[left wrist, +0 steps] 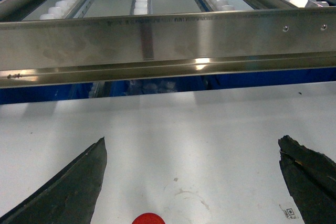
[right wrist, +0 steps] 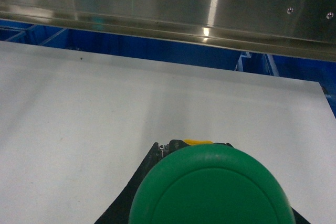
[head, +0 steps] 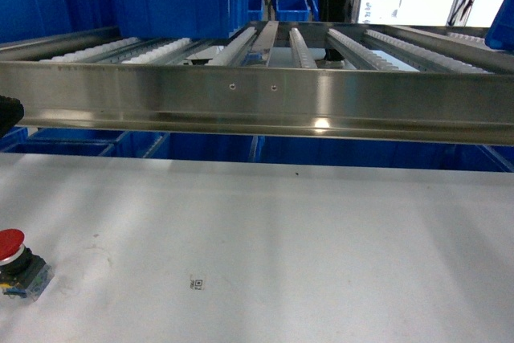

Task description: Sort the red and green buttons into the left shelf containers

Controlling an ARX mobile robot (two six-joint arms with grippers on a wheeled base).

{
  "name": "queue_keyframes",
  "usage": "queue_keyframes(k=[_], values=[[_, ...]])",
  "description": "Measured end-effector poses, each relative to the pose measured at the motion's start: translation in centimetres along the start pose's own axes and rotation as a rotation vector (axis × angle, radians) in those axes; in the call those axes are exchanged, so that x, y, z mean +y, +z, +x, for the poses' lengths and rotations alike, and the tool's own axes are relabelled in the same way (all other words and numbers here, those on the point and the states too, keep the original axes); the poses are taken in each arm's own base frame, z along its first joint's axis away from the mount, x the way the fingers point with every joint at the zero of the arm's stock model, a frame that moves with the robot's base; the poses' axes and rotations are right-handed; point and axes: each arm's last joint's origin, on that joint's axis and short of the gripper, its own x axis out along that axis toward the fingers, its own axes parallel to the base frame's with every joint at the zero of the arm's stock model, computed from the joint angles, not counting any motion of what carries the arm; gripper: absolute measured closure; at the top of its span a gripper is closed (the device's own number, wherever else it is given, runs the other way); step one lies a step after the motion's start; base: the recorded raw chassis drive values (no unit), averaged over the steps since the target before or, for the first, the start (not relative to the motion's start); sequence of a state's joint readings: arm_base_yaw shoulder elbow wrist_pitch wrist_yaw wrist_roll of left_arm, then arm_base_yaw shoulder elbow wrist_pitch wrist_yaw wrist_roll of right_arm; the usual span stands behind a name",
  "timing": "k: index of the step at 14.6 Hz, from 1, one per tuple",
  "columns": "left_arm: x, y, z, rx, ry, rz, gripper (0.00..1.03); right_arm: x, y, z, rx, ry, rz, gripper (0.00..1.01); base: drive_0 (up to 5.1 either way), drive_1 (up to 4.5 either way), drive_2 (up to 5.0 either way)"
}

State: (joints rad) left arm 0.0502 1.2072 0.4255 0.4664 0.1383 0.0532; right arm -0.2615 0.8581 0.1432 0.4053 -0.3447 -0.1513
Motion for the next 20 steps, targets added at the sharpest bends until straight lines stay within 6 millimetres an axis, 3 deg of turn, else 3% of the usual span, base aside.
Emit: queue_keyframes(k=[3, 4, 5, 10, 15, 20], values=[[-0.2, -0.6, -0.1, 0.019, 0.040, 0.003, 0.05, 0.0, 0.0, 0.0, 0.004, 0.001, 0.001, 0.75, 0.0, 0.00, 0.0], [-0.4, -1.3, -0.2, 0.044, 0.057, 0.003, 0.05, 0.0, -0.1, 0.0, 0.004, 0.001, 0.001, 0.75, 0.0, 0.00, 0.0], [0.0, -3.2, 0.1, 0.102, 0.128, -0.011, 0.05, 0.0, -0.1, 0.0, 0.004, 0.001, 0.001, 0.75, 0.0, 0.00, 0.0], [1.7, -6.4, 2.7, 0.225, 0.176, -0.062, 0.05, 0.0, -0.1, 0.0, 0.004, 0.001, 0.002, 0.75, 0.0, 0.00, 0.0], [3.8, -5.8, 6.9, 0.295, 0.164, -0.112, 0.05, 0.0, -0.1, 0.0, 0.004, 0.000, 0.002, 0.75, 0.0, 0.00, 0.0], [2.0, -7.0, 8.1, 0.364, 0.118, -0.085, 0.05, 0.0, -0.1, 0.0, 0.004, 0.001, 0.001, 0.75, 0.0, 0.00, 0.0]])
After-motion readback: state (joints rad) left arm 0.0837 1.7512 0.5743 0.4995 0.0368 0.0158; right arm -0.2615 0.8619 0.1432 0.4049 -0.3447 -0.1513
